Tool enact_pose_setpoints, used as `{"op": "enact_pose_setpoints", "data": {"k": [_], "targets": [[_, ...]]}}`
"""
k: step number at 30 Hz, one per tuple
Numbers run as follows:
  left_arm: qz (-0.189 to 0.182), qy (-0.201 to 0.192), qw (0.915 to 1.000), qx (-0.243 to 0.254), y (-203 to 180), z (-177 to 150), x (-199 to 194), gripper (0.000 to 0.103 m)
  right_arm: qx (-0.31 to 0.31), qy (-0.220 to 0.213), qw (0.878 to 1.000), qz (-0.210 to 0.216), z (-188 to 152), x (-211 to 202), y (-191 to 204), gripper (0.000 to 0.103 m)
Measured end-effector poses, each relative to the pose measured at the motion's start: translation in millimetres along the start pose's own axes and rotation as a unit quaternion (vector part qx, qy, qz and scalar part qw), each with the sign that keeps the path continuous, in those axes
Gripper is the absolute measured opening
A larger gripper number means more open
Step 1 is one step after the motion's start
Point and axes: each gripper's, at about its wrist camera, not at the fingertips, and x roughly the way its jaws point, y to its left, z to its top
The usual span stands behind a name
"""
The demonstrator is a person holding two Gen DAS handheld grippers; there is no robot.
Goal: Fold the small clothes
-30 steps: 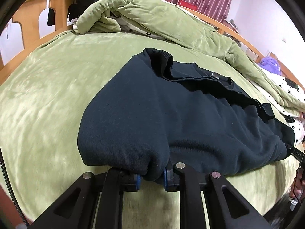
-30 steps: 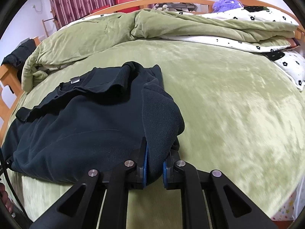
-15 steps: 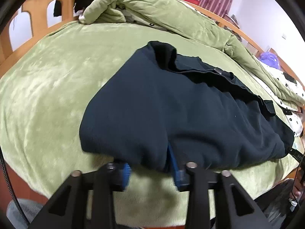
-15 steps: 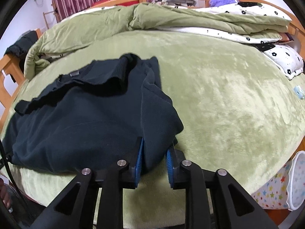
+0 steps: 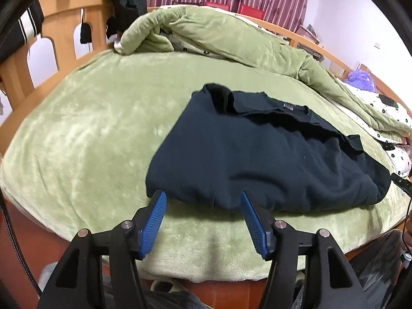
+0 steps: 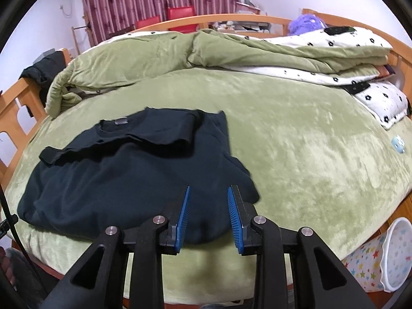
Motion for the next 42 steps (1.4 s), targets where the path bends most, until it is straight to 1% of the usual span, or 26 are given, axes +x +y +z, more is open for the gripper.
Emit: {"op": "enact_pose_setpoints", "data": {"k": [3,6,9,13,16,20,25,28,30,31,33,38,39,42], "targets": [[0.000,-0.009,1.0000,0.002,-1,6,-6,0.058,-0.004,-0.002,1.000,0.014,6,0,11,0.032],[0.003,-0.014,0.9999,0.003,-4,13,-4,0.058,-0.010,-0.003,1.000,0.024,10,1,23,0.032],[-0.001,-0.013,0.9999,0.009,-9,22,6,0.058,-0.018,-0.002,0.999,0.032,14,7,33,0.032],[-0.009,-0.006,0.9999,0.011,-17,38,30,0.058,-0.030,0.005,0.999,0.035,20,24,48,0.032],[-0.015,0.003,0.9999,0.008,-21,51,52,0.058,-0.042,0.015,0.998,0.038,26,44,59,0.032],[-0.018,0.019,0.9996,0.009,-26,67,83,0.058,-0.052,0.041,0.997,0.037,34,80,70,0.032],[-0.010,0.041,0.9988,0.023,-35,88,122,0.058,-0.053,0.087,0.994,0.042,44,124,74,0.030],[0.000,0.055,0.9980,0.031,-40,101,144,0.058,-0.046,0.111,0.992,0.037,57,150,72,0.030],[-0.002,0.063,0.9975,0.031,-41,110,157,0.058,-0.036,0.121,0.991,0.041,68,163,70,0.028],[-0.005,0.065,0.9974,0.031,-41,113,161,0.058,-0.033,0.124,0.991,0.041,73,167,69,0.026],[-0.012,0.066,0.9973,0.032,-42,122,167,0.058,-0.030,0.128,0.990,0.041,86,177,68,0.025],[-0.010,0.054,0.9982,0.025,-42,149,184,0.058,-0.024,0.124,0.991,0.038,120,197,70,0.024],[-0.009,0.053,0.9983,0.023,-42,153,188,0.058,-0.027,0.119,0.992,0.033,126,202,72,0.022],[-0.022,0.049,0.9985,0.009,-39,163,195,0.058,-0.033,0.123,0.991,0.033,134,219,78,0.022]]}}
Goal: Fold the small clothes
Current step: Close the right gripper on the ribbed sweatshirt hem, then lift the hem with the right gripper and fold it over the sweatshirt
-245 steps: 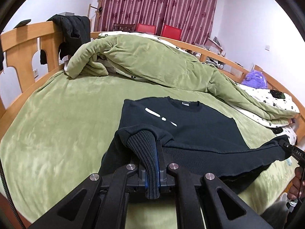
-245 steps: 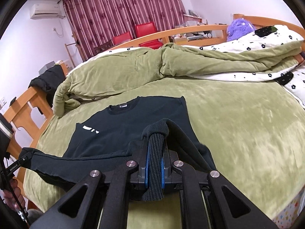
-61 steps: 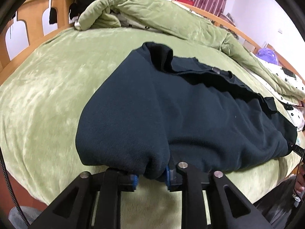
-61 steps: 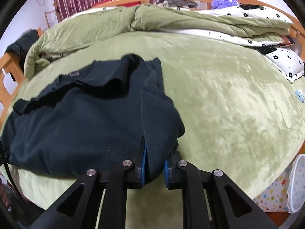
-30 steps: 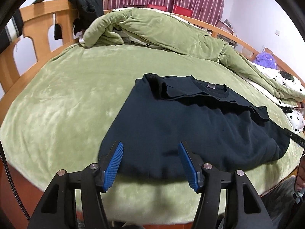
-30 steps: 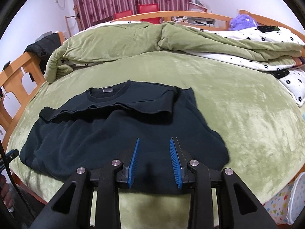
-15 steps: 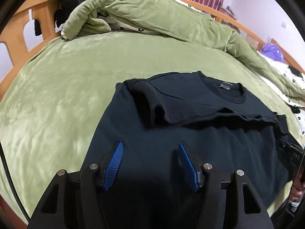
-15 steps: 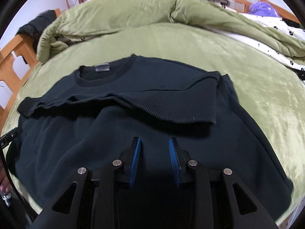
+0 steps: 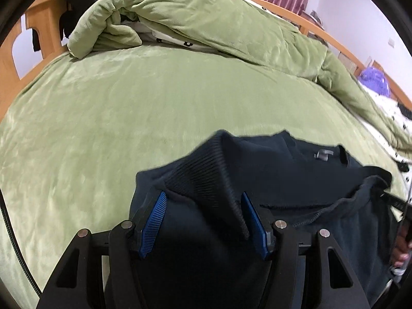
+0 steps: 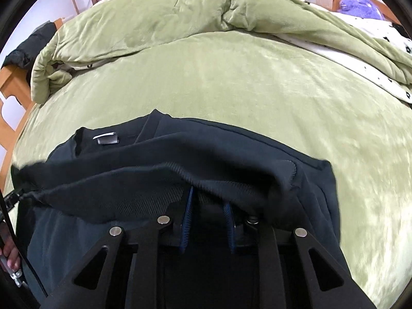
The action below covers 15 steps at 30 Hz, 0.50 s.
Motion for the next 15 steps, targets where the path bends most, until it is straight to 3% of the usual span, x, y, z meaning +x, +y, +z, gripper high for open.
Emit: {"op": "enact_pose_setpoints", "data": {"k": [8,15], "targets": [[0.003,-0.019,0.9998,-0.005,-1,12,2,0.058,0.014,-0.017,1.000,-0.015,15,28,-6,0.017],[-0.009,-0.027,0.9994,-0.019,11,4,-19,0.058,0.023,-0.039,0.999,-0.027,6,-2,-8,0.017]]}}
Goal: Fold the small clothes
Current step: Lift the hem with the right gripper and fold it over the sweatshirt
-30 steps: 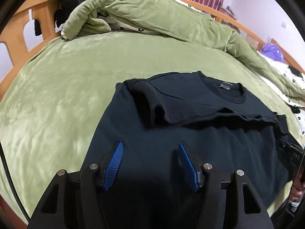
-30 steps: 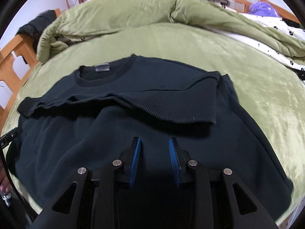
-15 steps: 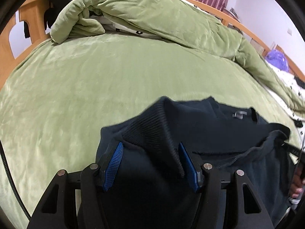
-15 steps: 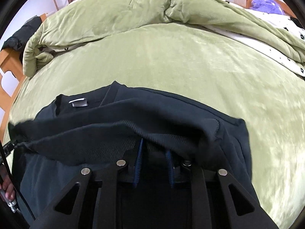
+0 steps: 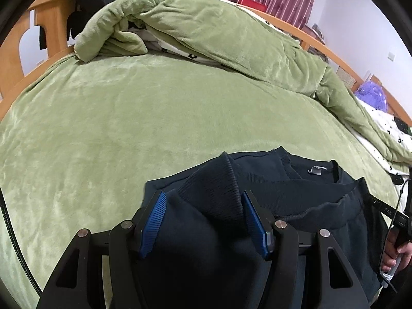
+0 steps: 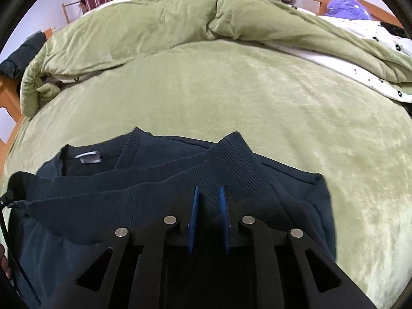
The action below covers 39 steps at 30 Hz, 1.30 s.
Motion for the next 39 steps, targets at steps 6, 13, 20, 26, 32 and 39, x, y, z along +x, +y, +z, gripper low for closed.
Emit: {"op": "enact_pose_setpoints", "data": {"k": [6,13,20,26,32,39], "targets": [[0.003,-0.019,0.9998,-0.009,19,-6,-34,0.058,-0.026,-0.021,0.999,0.036,-17,-45,33,0.022],[0.016,-0.029,0.9991,-0.025,59,-22,-62,0.059,-0.118,-0.004,0.987,0.113,-50,-50,137,0.022],[0.034,-0.033,0.9983,-0.036,103,-31,-68,0.059,-0.154,0.041,0.973,0.167,-57,-15,234,0.022],[0.019,-0.031,0.9979,-0.052,128,-37,-63,0.059,-0.147,0.058,0.977,0.145,-46,25,273,0.022],[0.003,-0.029,0.9980,-0.055,134,-41,-62,0.059,-0.135,0.061,0.981,0.125,-38,31,272,0.018],[-0.010,-0.030,0.9983,-0.048,127,-55,-79,0.059,-0.152,0.010,0.981,0.117,-70,-39,250,0.026]]}}
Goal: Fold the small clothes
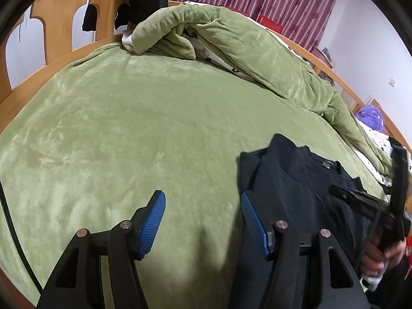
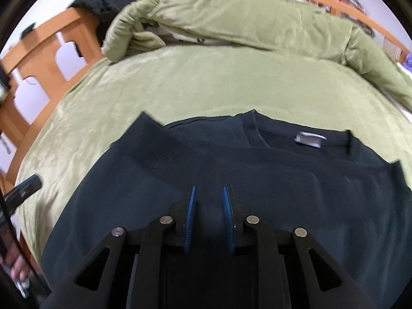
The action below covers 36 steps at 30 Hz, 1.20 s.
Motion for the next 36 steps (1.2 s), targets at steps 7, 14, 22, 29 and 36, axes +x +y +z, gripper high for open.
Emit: {"op": "enact_pose_setpoints", "data": {"k": [7,14,22,29,36], "targets": [[0.030,-0.010,0.9994,-0.016,18,-20,-34,0.060,-0.076,-0.040,0.996,0.035,-78,-60,66,0.046],[0.069,-0.024,0.9965,-0.040,60,-31,-75,0.060,-0.193,-0.035,0.976,0.097,-131,-63,159,0.055],[0.082,-0.026,0.9954,-0.041,78,-36,-92,0.061,-0.276,-0.029,0.961,-0.005,-161,-16,206,0.069],[0.079,-0.031,0.9955,-0.044,74,-37,-94,0.061,-0.288,-0.039,0.953,-0.081,-160,-7,207,0.028],[0.076,-0.029,0.9959,-0.040,62,-38,-95,0.061,-0.202,-0.062,0.977,0.000,-129,-50,172,0.017]]}}
